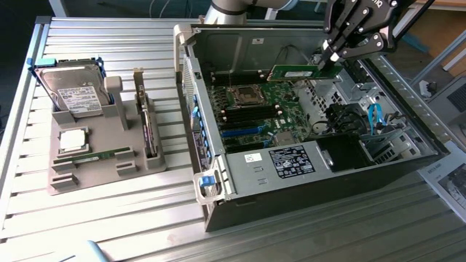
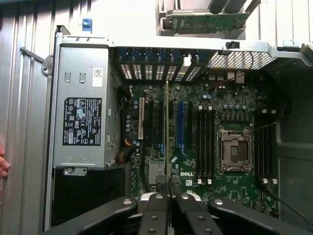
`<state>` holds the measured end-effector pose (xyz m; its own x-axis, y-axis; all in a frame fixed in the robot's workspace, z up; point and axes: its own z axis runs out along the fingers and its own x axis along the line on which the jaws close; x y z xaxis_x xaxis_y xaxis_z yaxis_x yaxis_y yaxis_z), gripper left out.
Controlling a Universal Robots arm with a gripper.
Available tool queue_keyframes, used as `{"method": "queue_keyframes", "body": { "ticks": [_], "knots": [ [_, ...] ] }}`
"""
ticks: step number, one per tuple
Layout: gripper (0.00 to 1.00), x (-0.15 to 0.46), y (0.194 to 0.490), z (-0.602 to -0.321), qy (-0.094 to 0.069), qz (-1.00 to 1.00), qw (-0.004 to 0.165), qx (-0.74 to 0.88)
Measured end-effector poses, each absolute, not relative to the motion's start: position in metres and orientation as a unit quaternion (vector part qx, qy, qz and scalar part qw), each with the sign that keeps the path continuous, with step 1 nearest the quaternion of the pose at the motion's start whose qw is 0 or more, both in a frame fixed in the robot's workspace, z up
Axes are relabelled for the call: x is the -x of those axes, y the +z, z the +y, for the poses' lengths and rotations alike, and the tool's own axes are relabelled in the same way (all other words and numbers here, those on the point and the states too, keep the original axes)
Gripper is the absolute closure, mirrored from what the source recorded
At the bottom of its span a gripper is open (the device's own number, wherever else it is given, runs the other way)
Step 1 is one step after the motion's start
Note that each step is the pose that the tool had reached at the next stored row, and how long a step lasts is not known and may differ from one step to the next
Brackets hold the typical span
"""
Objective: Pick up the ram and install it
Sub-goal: 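Pick up the ram and move it above insertion slot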
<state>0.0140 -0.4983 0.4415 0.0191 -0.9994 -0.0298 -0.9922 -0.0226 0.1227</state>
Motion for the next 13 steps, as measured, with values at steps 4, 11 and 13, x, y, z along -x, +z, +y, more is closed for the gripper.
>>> {"method": "queue_keyframes", "body": {
  "ticks": [4,11,13],
  "knots": [
    [0.88,-0.0137,0.4415,-0.4984,-0.051,-0.698,0.031,-0.713],
    [0.88,-0.0111,0.4415,-0.4984,-0.040,-0.698,0.020,-0.714],
    [0.88,-0.0094,0.4415,-0.4983,-0.032,-0.698,0.013,-0.715]
  ]
}}
